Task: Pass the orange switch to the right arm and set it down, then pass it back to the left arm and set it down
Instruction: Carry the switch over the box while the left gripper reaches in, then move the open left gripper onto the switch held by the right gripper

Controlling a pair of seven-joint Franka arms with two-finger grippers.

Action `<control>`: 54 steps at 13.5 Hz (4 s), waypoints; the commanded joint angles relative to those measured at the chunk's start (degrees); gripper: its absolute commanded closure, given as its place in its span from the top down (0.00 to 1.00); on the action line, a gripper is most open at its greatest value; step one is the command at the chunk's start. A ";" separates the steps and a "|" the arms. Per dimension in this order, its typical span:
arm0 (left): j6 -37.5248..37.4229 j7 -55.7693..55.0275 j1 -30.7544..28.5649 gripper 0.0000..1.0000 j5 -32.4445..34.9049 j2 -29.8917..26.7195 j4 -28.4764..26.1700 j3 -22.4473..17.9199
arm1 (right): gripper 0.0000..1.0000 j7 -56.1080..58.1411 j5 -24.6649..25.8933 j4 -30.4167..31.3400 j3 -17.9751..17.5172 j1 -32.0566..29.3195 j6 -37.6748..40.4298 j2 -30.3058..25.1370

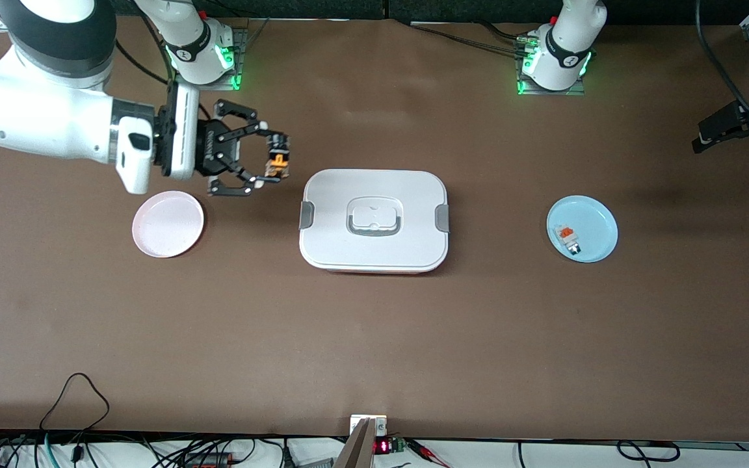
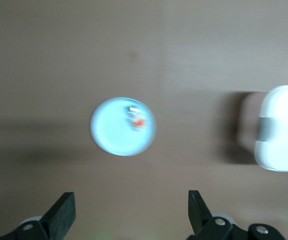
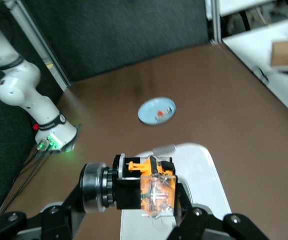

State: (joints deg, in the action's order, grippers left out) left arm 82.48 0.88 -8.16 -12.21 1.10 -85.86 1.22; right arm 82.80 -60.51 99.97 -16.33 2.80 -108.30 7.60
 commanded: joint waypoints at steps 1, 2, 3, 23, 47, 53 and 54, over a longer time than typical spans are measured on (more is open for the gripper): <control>-2.58 2.72 -3.61 0.99 -18.13 3.20 0.17 -4.90 | 0.20 7.78 -5.38 -0.30 -3.43 -0.25 -1.74 0.83; -3.02 2.63 -4.83 0.99 -26.03 4.08 -0.44 -5.70 | 0.19 11.03 -8.45 -0.30 -4.40 -0.17 -1.74 1.45; -3.37 2.63 -6.24 0.99 -32.73 4.87 -1.32 -6.14 | 0.19 12.98 -11.53 -0.22 -4.93 -0.17 -1.92 2.15; 17.45 7.47 -1.15 0.99 -64.43 -1.96 -29.70 10.45 | 0.19 15.90 -22.46 -12.26 -11.00 13.63 -25.38 14.37; 36.43 -2.28 -1.42 0.95 -82.45 -5.49 -30.68 25.93 | 0.19 14.84 -22.28 -15.24 -10.65 14.60 -27.93 16.83; 42.24 -3.08 -1.42 0.92 -82.45 -5.58 -30.42 28.48 | 0.19 14.49 -22.46 -15.33 -10.56 14.51 -28.02 16.83; 43.11 -3.17 -1.42 0.90 -82.54 -5.58 -30.42 28.74 | 0.19 14.49 -22.46 -15.33 -10.56 14.51 -28.02 16.83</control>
State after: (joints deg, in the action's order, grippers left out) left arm 123.99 -1.46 -8.95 -93.40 -3.55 -116.36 29.03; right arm 97.12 -81.97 86.43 -26.84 17.03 -135.78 23.45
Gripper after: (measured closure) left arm 0.075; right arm 0.278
